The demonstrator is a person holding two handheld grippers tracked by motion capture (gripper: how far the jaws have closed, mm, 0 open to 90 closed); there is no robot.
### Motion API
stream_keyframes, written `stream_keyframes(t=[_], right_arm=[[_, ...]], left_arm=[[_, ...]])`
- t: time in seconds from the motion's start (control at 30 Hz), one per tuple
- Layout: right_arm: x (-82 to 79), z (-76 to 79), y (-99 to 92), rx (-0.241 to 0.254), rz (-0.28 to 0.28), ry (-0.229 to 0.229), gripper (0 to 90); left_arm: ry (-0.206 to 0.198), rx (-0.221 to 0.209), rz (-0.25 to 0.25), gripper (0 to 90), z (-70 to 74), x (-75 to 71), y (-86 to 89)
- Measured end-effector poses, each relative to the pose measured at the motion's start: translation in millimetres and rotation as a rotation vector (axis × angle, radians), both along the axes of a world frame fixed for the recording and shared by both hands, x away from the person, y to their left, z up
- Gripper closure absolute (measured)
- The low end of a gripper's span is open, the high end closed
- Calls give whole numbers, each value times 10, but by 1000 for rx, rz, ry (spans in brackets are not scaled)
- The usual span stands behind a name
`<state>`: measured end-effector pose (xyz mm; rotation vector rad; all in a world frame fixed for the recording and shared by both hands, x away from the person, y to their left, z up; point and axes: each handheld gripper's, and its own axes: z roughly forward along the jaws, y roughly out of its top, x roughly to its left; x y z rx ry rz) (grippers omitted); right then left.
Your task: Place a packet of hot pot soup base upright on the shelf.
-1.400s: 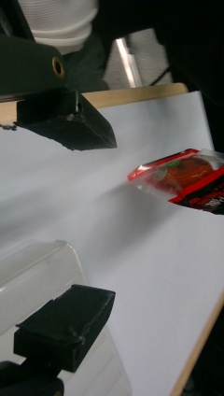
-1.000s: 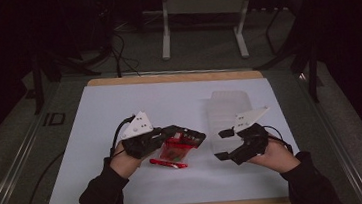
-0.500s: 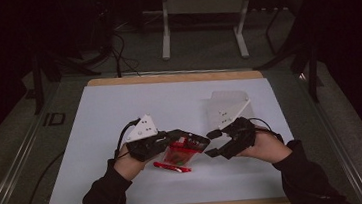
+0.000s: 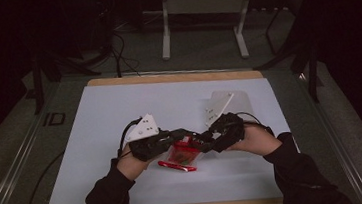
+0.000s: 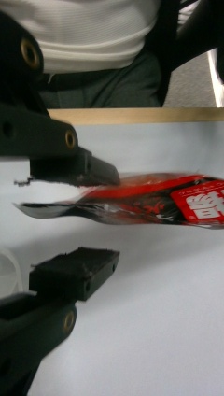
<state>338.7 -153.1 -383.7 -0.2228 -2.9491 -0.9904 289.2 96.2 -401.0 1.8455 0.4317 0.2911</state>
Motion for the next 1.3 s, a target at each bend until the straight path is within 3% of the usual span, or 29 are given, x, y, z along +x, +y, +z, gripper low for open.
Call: stream_keyframes(t=[0.23,0.6,0.87,0.97,1.0,1.07,1.17,1.3], right_arm=[[12,4,56,-36,29,0,726],[45,36,59,-54,63,47,894],[20,69,78,-95,105,-5,900],[27,100,67,-106,115,-20,900],[29,121,61,-111,118,-32,900],[40,169,43,-108,115,-44,900],[60,241,11,-103,119,-60,900],[86,370,-41,-110,128,-94,900]], left_arm=[[-5,-8,-9,886,9,-3,-24],[13,-33,-19,884,-12,16,-17],[1,-3,-38,850,-5,15,-16],[-13,-28,-37,721,34,2,26],[-20,-41,-45,614,56,-7,51],[-28,-52,-47,531,84,-18,98],[-27,-67,-52,406,106,-24,188],[2,-73,-26,210,69,-31,283]])
